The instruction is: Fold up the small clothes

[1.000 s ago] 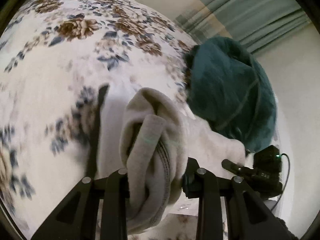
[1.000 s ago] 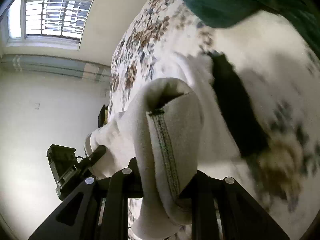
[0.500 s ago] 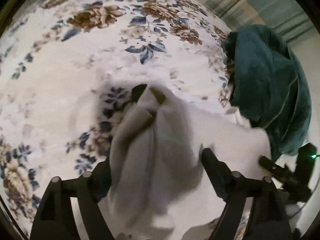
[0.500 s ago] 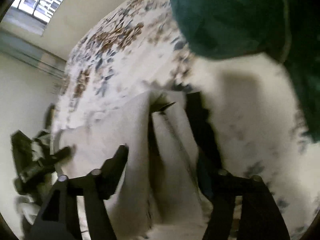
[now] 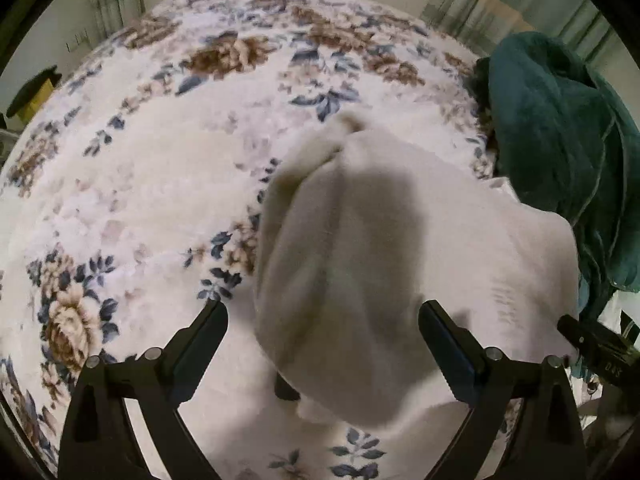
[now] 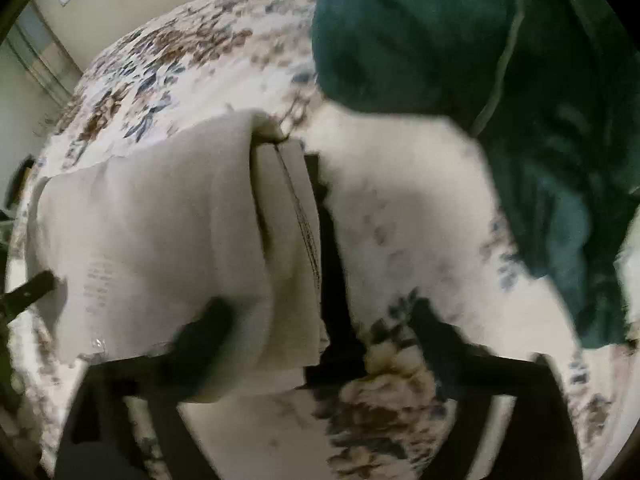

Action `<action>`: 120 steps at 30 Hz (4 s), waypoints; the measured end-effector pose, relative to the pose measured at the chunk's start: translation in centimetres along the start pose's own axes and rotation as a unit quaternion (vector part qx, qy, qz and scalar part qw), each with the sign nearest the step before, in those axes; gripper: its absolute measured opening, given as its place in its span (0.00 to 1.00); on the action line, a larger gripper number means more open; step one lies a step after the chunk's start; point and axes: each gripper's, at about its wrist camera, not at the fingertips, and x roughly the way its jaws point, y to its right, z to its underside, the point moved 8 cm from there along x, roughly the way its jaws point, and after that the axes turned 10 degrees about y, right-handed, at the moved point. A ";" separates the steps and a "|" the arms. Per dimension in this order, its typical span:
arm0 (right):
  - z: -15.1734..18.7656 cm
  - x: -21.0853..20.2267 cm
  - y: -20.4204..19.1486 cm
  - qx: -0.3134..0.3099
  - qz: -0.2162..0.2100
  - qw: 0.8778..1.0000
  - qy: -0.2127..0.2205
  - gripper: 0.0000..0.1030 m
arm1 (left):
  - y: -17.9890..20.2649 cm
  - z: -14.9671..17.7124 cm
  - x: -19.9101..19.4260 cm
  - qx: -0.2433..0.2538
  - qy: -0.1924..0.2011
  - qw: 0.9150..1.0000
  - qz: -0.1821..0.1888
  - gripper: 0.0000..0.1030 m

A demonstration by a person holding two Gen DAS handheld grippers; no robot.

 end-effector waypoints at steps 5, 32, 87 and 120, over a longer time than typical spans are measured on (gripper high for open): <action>-0.5 -4.0 -1.9 -0.033 0.042 0.998 0.041 0.99 | 1.7 0.0 -4.2 0.031 0.033 0.998 -0.044 0.95; 10.0 -55.2 -0.5 -0.032 0.042 0.972 0.228 0.99 | 10.3 7.9 -45.9 0.069 0.178 0.979 -0.070 0.95; 14.7 -73.3 3.0 -0.052 -0.033 0.953 0.296 1.00 | 12.2 11.9 -59.3 0.069 0.253 0.961 -0.084 1.00; 14.3 -73.7 2.6 -0.049 -0.033 0.952 0.302 1.00 | 12.7 10.5 -60.2 0.082 0.266 0.957 -0.079 1.00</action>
